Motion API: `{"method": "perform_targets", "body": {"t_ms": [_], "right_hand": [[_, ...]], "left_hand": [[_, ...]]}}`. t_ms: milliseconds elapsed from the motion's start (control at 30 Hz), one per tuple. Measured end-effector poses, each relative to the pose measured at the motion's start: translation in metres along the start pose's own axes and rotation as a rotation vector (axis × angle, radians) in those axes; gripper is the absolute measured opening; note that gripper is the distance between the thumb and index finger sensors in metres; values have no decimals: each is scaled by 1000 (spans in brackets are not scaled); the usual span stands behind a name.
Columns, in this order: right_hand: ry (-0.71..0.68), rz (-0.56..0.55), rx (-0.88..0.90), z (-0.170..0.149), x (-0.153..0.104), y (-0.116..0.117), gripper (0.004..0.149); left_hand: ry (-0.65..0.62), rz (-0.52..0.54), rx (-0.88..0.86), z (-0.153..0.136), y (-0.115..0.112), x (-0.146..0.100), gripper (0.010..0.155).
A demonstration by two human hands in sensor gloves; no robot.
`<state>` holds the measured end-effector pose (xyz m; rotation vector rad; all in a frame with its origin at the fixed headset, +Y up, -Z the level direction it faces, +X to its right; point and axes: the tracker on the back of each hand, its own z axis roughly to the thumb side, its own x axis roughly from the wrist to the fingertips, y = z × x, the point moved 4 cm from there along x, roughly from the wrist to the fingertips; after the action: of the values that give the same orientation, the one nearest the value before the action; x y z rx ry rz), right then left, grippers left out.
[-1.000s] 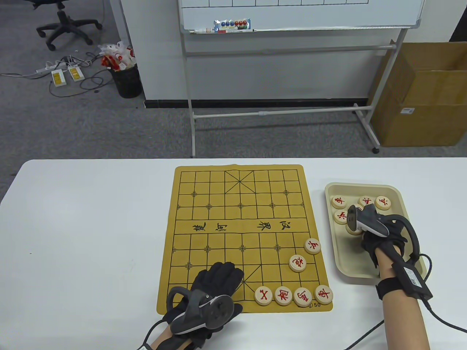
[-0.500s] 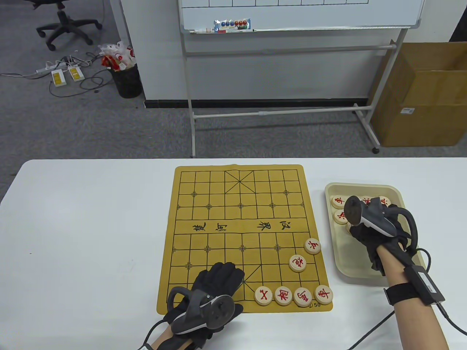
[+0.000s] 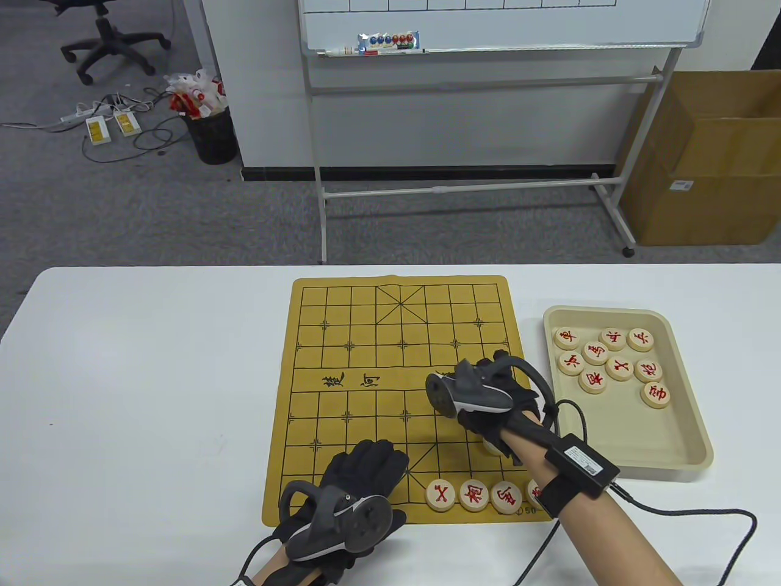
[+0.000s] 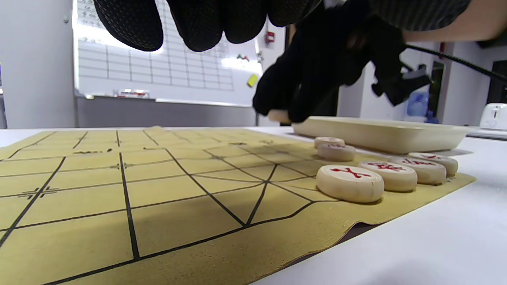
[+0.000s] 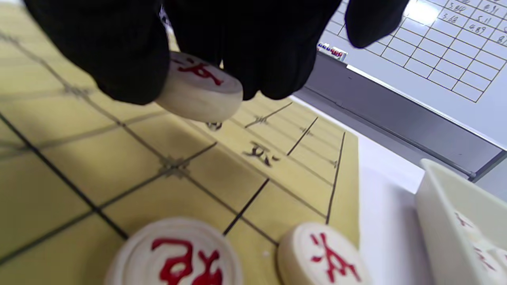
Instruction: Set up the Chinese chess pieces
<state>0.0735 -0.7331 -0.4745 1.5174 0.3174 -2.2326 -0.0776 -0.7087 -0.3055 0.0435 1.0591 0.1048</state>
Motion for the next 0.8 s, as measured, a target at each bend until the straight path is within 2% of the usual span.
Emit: {"method": "perform_targets", "body": {"t_ms": [200,333,433,600,700,800], "right_hand": [[-13,83,3,19,13,28,72],[-10,82,-16,17,8,23,74],[2,24,38,5,0,7,75],[120,-72,107,-51,-20,-19,75],[217,-84,150,-94,-30,-20,76],[325,-45,158,-137,-39,-8,79]], "left_hand": [[-9,2,-6,1,0,0,83],[-8,1,-6,1,-1,0,83],[-7,2,-3,1,-1,0,83],[-6,3,1,1,-1,0,83],[-6,3,1,1,-1,0,83],[-6,0,3,1,-1,0,83]]}}
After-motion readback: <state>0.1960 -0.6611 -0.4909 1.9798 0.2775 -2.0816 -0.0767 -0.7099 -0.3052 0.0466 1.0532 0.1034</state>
